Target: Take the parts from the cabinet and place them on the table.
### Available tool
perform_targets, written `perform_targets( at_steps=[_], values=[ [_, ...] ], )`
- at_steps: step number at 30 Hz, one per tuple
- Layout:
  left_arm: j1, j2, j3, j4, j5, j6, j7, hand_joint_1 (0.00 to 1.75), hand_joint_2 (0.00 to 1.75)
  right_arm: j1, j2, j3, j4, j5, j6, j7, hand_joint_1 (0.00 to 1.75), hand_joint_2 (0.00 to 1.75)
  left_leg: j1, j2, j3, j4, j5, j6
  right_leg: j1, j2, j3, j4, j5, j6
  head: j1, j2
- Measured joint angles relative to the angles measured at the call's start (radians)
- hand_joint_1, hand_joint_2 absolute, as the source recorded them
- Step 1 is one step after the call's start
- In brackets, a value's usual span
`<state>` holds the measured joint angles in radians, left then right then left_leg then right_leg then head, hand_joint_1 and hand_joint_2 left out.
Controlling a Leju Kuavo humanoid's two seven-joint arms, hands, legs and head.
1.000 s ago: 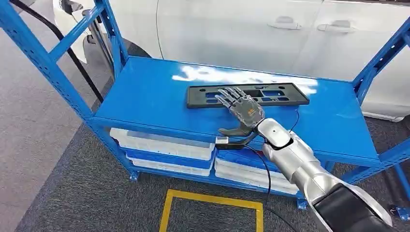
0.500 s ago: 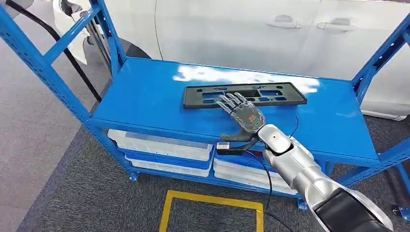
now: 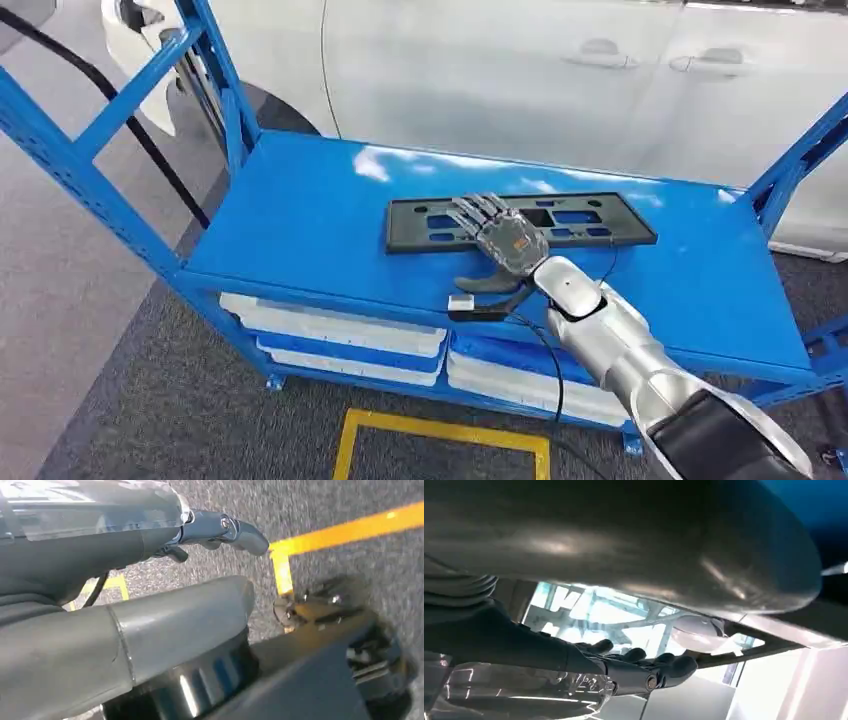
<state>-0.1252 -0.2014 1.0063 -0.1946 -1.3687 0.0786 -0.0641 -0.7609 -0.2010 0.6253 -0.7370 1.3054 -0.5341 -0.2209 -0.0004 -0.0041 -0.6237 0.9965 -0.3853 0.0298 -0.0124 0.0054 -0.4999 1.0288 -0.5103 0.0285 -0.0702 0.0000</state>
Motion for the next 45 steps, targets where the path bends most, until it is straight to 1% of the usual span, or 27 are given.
perform_targets(
  at_steps=[2, 4, 5, 6, 7, 9, 10, 11, 12, 16, 17, 19, 20, 21, 22, 25, 27, 28, 31, 32, 34, 36, 37, 38, 40, 41, 45],
  values=[
    [-0.003, 0.0, 0.0, 0.0, 0.002, -0.001, -0.009, 0.0, 0.0, -0.005, 0.0, -0.001, 0.0, -0.003, -0.003, -0.008, 0.0, 0.0, 0.001, 0.0, 0.026, -0.017, -0.008, 0.01, -0.002, -0.001, -0.056, 0.109, -0.004, 0.001, 0.0, 0.0],
    [-0.008, -0.001, 0.0, 0.0, 0.002, -0.003, -0.011, 0.0, 0.0, -0.006, -0.002, -0.002, 0.003, -0.004, -0.002, -0.013, 0.0, 0.0, 0.001, -0.003, 0.036, -0.017, -0.021, 0.014, -0.004, 0.0, -0.151, 0.231, -0.075, 0.007, 0.0, 0.0],
    [-0.008, -0.001, 0.0, 0.0, 0.002, -0.003, -0.011, 0.0, 0.0, -0.004, -0.002, -0.002, 0.006, -0.003, -0.002, -0.017, 0.0, 1.75, 0.001, -0.004, 0.043, -0.016, -0.029, 0.014, -0.004, -0.001, -0.189, 0.264, -0.102, 0.013, 0.0, 0.0],
    [-0.005, -0.001, 0.0, 0.0, 0.002, -0.003, -0.01, 0.0, 0.0, -0.004, -0.002, -0.002, 0.008, 0.001, -0.002, -0.018, 0.0, 1.75, 0.001, -0.005, 0.052, -0.014, -0.037, 0.012, -0.004, -0.001, -0.208, 0.26, -0.091, 0.016, 0.0, 0.0],
    [-0.004, -0.001, 0.0, 0.0, 0.002, -0.003, -0.01, 0.0, 0.0, -0.005, -0.002, -0.002, 0.01, 0.013, -0.002, -0.019, 0.0, 1.75, 0.002, -0.005, 0.061, -0.011, -0.046, 0.011, -0.005, -0.002, -0.205, 0.22, -0.049, 0.018, 0.0, 0.0],
    [-0.004, -0.003, 0.0, 0.0, 0.002, -0.003, -0.01, 0.0, 0.0, -0.015, -0.001, 0.002, 0.024, 0.063, -0.002, -0.002, 0.0, 1.75, 0.002, -0.006, 0.082, -0.003, -0.067, 0.006, -0.009, -0.003, -0.156, 0.054, 0.088, 0.016, 0.0, 0.0],
    [-0.004, -0.005, 0.0, 0.0, 0.003, -0.003, -0.01, 0.0, 0.0, -0.022, 0.0, 0.009, 0.039, 0.104, 0.001, 0.013, 0.0, 1.75, 0.002, -0.006, 0.085, 0.0, -0.077, 0.002, -0.009, -0.005, -0.139, -0.015, 0.128, 0.01, 0.0, 0.0],
    [-0.008, -0.005, 0.0, 0.0, 0.005, -0.003, -0.01, 0.0, 0.0, -0.034, 0.002, 0.021, 0.057, 0.143, 0.009, 0.039, 0.0, 1.75, -0.001, -0.007, 0.086, 0.003, -0.08, -0.003, 0.001, -0.005, -0.142, -0.018, 0.088, 0.005, 0.001, 0.0],
    [-0.01, -0.005, 0.0, 0.0, 0.008, -0.003, -0.008, 0.0, 0.0, -0.047, 0.007, 0.035, 0.073, 0.184, 0.023, 0.062, 0.0, 1.75, -0.002, -0.007, 0.08, 0.003, -0.084, -0.01, 0.002, -0.006, -0.141, -0.013, 0.1, -0.011, 0.0, 0.0],
    [-0.009, -0.005, 0.0, 0.0, 0.015, 0.002, -0.009, 0.0, 0.0, -0.096, 0.033, 0.092, 0.143, 0.256, 0.054, 0.153, 0.0, 1.75, 0.001, -0.003, 0.083, 0.029, -0.103, -0.029, -0.004, -0.003, -0.126, -0.023, 0.109, -0.035, 0.001, 0.0],
    [-0.01, -0.006, 0.0, 0.0, 0.019, 0.002, -0.01, 0.0, 0.0, -0.119, 0.038, 0.115, 0.165, 0.259, 0.06, 0.178, 0.0, 1.75, 0.001, -0.003, 0.058, 0.083, -0.131, -0.034, -0.006, -0.004, -0.124, -0.024, 0.105, -0.041, 0.0, 0.0],
    [-0.009, -0.006, 0.0, 0.0, 0.02, 0.003, -0.011, 0.0, 0.0, -0.147, 0.046, 0.162, 0.203, 0.261, 0.079, 0.196, 0.3, 1.75, 0.007, -0.003, -0.032, 0.244, -0.204, -0.046, -0.003, -0.004, -0.121, -0.024, 0.101, -0.047, 0.0, 0.0],
    [-0.007, -0.006, 0.0, 0.0, 0.02, 0.003, -0.011, 0.0, 0.0, -0.154, 0.047, 0.178, 0.215, 0.261, 0.085, 0.201, 1.68, 1.75, 0.009, -0.002, -0.07, 0.305, -0.224, -0.05, -0.002, -0.004, -0.12, -0.023, 0.1, -0.047, 0.0, 0.0],
    [-0.004, -0.006, 0.0, 0.0, 0.02, 0.003, -0.011, 0.0, 0.0, -0.16, 0.05, 0.193, 0.226, 0.261, 0.09, 0.206, 1.75, 1.75, 0.011, -0.002, -0.09, 0.328, -0.222, -0.052, -0.001, -0.004, -0.118, -0.023, 0.098, -0.047, 0.0, 0.0],
    [-0.002, -0.006, 0.0, 0.0, 0.02, 0.003, -0.011, 0.0, 0.0, -0.167, 0.05, 0.207, 0.237, 0.261, 0.095, 0.206, 1.75, 1.75, 0.011, -0.002, -0.086, 0.304, -0.195, -0.051, -0.001, -0.003, -0.114, -0.023, 0.095, -0.046, 0.0, 0.0],
    [-0.002, -0.006, 0.0, 0.0, 0.02, 0.003, -0.011, 0.0, 0.0, -0.182, 0.056, 0.234, 0.262, 0.259, 0.106, 0.202, 1.75, 1.75, 0.011, -0.001, 0.018, 0.044, -0.036, -0.038, -0.001, -0.003, -0.099, -0.022, 0.087, -0.037, 0.001, 0.0],
    [-0.003, -0.006, 0.0, 0.0, 0.02, 0.003, -0.01, 0.0, 0.0, -0.196, 0.056, 0.241, 0.278, 0.253, 0.112, 0.202, 1.75, 1.75, 0.002, -0.002, 0.021, 0.013, -0.067, -0.029, 0.003, -0.004, -0.104, -0.02, 0.088, -0.028, 0.001, 0.0],
    [-0.001, -0.006, 0.0, 0.0, 0.02, 0.002, -0.01, 0.0, 0.0, -0.198, 0.056, 0.243, 0.283, 0.249, 0.113, 0.198, 1.75, 1.75, 0.001, -0.002, 0.023, 0.014, -0.043, -0.022, 0.002, -0.004, -0.106, -0.02, 0.086, -0.02, 0.0, 0.0],
    [0.001, -0.007, 0.001, 0.0, 0.021, 0.002, -0.011, 0.0, 0.0, -0.202, 0.055, 0.244, 0.29, 0.244, 0.113, 0.182, 1.75, 1.75, 0.009, 0.0, 0.031, 0.0, -0.028, -0.003, -0.002, -0.003, -0.106, -0.013, 0.077, -0.003, 0.0, 0.0],
    [0.0, -0.008, 0.001, 0.0, 0.021, 0.003, -0.013, 0.0, 0.0, -0.207, 0.055, 0.244, 0.293, 0.241, 0.113, 0.181, 1.75, 1.75, 0.009, 0.0, 0.031, -0.002, -0.026, 0.002, 0.0, -0.004, -0.124, 0.024, 0.048, -0.002, 0.001, 0.0],
    [-0.003, -0.008, 0.001, 0.0, 0.023, 0.003, -0.015, 0.0, 0.0, -0.212, 0.055, 0.244, 0.295, 0.237, 0.109, 0.17, 1.75, 1.75, 0.006, 0.0, 0.03, -0.002, -0.027, 0.007, -0.001, -0.003, -0.198, 0.179, -0.028, 0.002, 0.001, 0.0],
    [-0.001, -0.008, 0.001, 0.0, 0.024, 0.003, -0.016, 0.0, 0.0, -0.212, 0.055, 0.244, 0.301, 0.233, 0.103, 0.164, 1.75, 1.75, 0.004, 0.0, 0.03, 0.0, -0.029, 0.009, -0.001, -0.004, -0.26, 0.299, -0.059, 0.005, 0.001, 0.0],
    [0.0, -0.008, 0.001, 0.0, 0.024, 0.005, -0.016, 0.0, 0.0, -0.212, 0.055, 0.244, 0.303, 0.231, 0.101, 0.162, 1.75, 1.75, 0.004, -0.001, 0.031, 0.001, -0.03, 0.009, -0.001, -0.004, -0.256, 0.285, -0.037, 0.005, 0.001, 0.0],
    [-0.001, -0.008, 0.001, 0.0, 0.024, 0.005, -0.017, 0.0, 0.0, -0.214, 0.055, 0.244, 0.304, 0.229, 0.099, 0.161, 1.75, 1.75, 0.004, -0.002, 0.032, 0.003, -0.033, 0.007, -0.001, -0.004, -0.229, 0.223, 0.004, 0.003, 0.001, 0.0],
    [-0.002, -0.008, 0.001, 0.0, 0.024, 0.006, -0.017, 0.0, 0.0, -0.22, 0.056, 0.242, 0.304, 0.224, 0.093, 0.15, 1.75, 1.75, 0.004, -0.003, 0.035, 0.011, -0.04, 0.001, -0.002, -0.005, -0.136, 0.038, 0.091, -0.002, 0.001, 0.0],
    [-0.002, -0.008, 0.001, 0.0, 0.024, 0.006, -0.017, 0.0, 0.0, -0.222, 0.056, 0.241, 0.304, 0.222, 0.089, 0.149, 1.75, 1.75, 0.001, -0.003, 0.032, 0.015, -0.044, -0.004, 0.001, -0.005, -0.113, -0.009, 0.081, -0.006, 0.001, 0.0],
    [-0.001, -0.008, 0.001, 0.0, 0.02, 0.008, -0.015, 0.0, 0.0, -0.224, 0.058, 0.222, 0.304, 0.163, 0.065, 0.097, 1.75, 1.75, -0.002, -0.004, 0.033, 0.014, -0.047, -0.022, 0.005, -0.003, -0.115, -0.012, 0.086, -0.026, 0.001, 0.0]
  ],
)
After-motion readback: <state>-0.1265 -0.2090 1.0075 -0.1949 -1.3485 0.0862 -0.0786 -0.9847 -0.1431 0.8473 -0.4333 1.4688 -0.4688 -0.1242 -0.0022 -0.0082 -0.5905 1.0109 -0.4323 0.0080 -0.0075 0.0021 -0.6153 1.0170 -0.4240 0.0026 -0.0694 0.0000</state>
